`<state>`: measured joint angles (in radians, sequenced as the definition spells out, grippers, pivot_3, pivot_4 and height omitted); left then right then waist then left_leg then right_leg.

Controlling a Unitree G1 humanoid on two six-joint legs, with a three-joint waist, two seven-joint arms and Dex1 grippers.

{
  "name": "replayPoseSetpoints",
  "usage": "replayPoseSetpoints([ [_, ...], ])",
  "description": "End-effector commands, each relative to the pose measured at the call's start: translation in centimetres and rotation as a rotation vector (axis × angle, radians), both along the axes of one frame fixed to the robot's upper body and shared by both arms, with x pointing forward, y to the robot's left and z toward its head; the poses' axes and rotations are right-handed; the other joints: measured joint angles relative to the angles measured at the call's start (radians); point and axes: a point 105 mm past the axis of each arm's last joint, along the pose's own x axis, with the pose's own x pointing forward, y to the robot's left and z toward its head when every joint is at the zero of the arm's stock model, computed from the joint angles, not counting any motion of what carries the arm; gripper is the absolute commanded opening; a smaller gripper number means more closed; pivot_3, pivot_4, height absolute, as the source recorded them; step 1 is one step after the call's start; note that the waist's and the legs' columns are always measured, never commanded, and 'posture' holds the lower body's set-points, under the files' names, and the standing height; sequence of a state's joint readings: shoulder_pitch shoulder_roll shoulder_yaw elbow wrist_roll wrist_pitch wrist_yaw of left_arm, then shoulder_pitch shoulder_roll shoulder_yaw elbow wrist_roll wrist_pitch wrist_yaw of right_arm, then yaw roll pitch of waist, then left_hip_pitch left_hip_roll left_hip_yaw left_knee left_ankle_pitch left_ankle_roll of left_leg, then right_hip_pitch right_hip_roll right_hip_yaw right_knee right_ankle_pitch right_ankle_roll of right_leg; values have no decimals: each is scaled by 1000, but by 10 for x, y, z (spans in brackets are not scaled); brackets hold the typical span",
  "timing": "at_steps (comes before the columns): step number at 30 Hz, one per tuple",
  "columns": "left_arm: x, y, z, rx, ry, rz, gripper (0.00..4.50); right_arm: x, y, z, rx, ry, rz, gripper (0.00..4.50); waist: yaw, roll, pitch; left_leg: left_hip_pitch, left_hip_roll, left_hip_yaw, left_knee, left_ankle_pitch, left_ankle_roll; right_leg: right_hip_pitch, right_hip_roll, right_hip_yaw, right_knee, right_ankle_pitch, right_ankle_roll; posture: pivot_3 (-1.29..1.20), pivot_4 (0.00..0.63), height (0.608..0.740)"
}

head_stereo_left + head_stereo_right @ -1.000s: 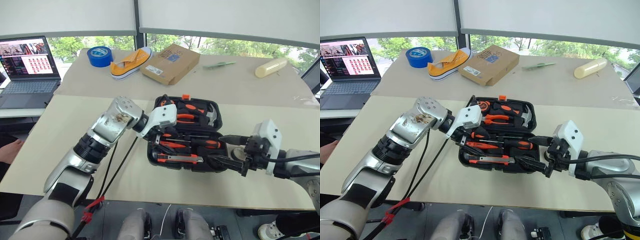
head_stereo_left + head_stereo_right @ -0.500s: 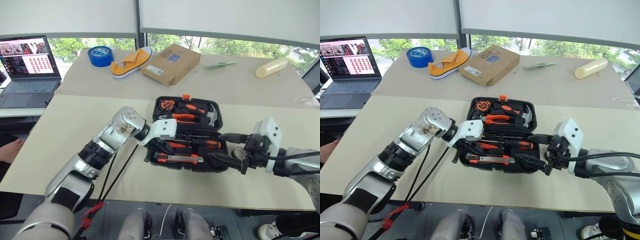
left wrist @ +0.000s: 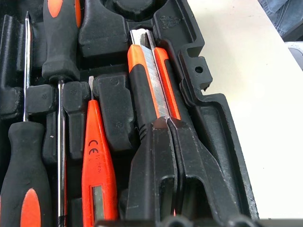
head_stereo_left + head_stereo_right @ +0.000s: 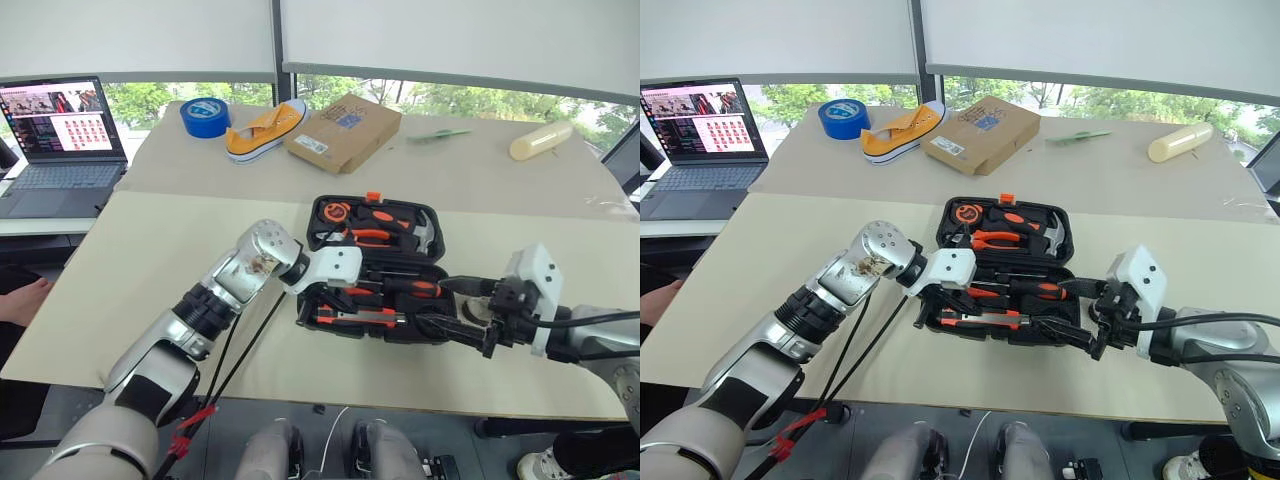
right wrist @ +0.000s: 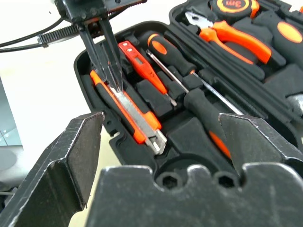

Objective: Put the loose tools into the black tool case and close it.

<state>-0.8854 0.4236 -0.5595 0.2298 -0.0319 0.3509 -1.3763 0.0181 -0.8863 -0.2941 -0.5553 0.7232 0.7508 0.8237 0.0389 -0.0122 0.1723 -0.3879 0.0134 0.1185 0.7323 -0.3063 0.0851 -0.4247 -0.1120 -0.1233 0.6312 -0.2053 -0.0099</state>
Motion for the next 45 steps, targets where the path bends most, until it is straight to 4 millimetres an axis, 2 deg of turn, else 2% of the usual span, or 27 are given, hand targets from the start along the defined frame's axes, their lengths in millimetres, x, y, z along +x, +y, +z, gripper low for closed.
replayPoseSetpoints([
  [1, 10, 15, -21, 60, 9, 90, 88, -1, -2, 12, -5, -53, -1, 4500, -1, 0, -1, 0, 0, 0, 0, 0, 0, 0, 0, 0, 0, 0, 0, 0, 150, 731],
  [8, 15, 15, -28, 57, 7, 119, 88, 1, 1, 14, -4, -55, 14, 4500, 1, 0, -3, 1, 0, 0, 0, -1, 1, 1, -1, 0, 0, 0, 1, 0, 150, 731],
  [12, 15, 14, -25, 27, -25, 109, 88, 0, 0, 13, -7, -52, 13, 4500, 1, 0, -4, 1, 0, 0, 0, -1, 1, 1, -1, 0, 0, 0, 0, 0, 150, 731],
  [17, 1, 7, 21, -188, -7, 65, 88, -4, -10, 11, -31, -42, -18, 4500, -1, 0, -4, -1, 0, 0, 0, -1, 1, -1, -2, 0, 0, 0, 0, 0, 150, 731],
  [20, -7, 19, 61, -357, -15, 63, 754, -11, -28, 6, -83, -18, -67, 4500, 1, 0, -4, -3, 0, 0, 0, 0, 1, -3, -1, 0, 0, 0, 0, 0, 150, 731],
  [22, -12, 32, 77, -409, -2, 74, 1542, -15, -40, 4, -110, -3, -105, 4500, 0, 0, -4, -4, 0, -1, 0, 0, 1, -3, -1, -1, -1, 0, 0, 0, 150, 731],
  [26, -31, 66, 95, -412, 94, 82, 2952, -20, -66, -1, -169, 31, -177, 4500, -5, 0, -4, -1, 0, 0, 0, -1, 1, 0, -1, 0, -2, -1, 2, 0, 150, 731],
  [30, -46, 76, 102, -429, 156, 81, 4369, -16, -79, -13, -215, 61, -200, 4500, -5, 0, -3, 0, 0, 0, -1, -1, 0, 0, -1, 0, -2, -5, 9, 0, 150, 731],
  [34, -50, 73, 106, -445, 128, 86, 4463, -5, -82, -24, -242, 75, -193, 4500, 0, 0, -3, 0, -1, 0, -1, -1, 0, 1, -1, 1, -2, -6, 10, 0, 150, 731],
  [38, -52, 69, 104, -445, 85, 98, 4463, 9, -76, -35, -266, 77, -150, 4500, -4, 0, -3, 0, -1, 0, -1, 0, 0, 0, 0, 1, -2, -5, 9, 0, 150, 731],
  [42, -50, 69, 101, -439, 50, 108, 4463, 23, -76, -50, -294, 99, -139, 4500, -9, 0, -3, 0, -1, 0, -1, 0, -1, 0, 0, 1, -2, -2, 4, 0, 150, 731],
  [45, -50, 70, 100, -431, 45, 100, 4500, 34, -77, -60, -307, 107, -145, 3810, -11, 0, -3, 0, -1, 0, -1, 0, -1, 0, 0, 1, -2, -2, 4, 0, 150, 731],
])
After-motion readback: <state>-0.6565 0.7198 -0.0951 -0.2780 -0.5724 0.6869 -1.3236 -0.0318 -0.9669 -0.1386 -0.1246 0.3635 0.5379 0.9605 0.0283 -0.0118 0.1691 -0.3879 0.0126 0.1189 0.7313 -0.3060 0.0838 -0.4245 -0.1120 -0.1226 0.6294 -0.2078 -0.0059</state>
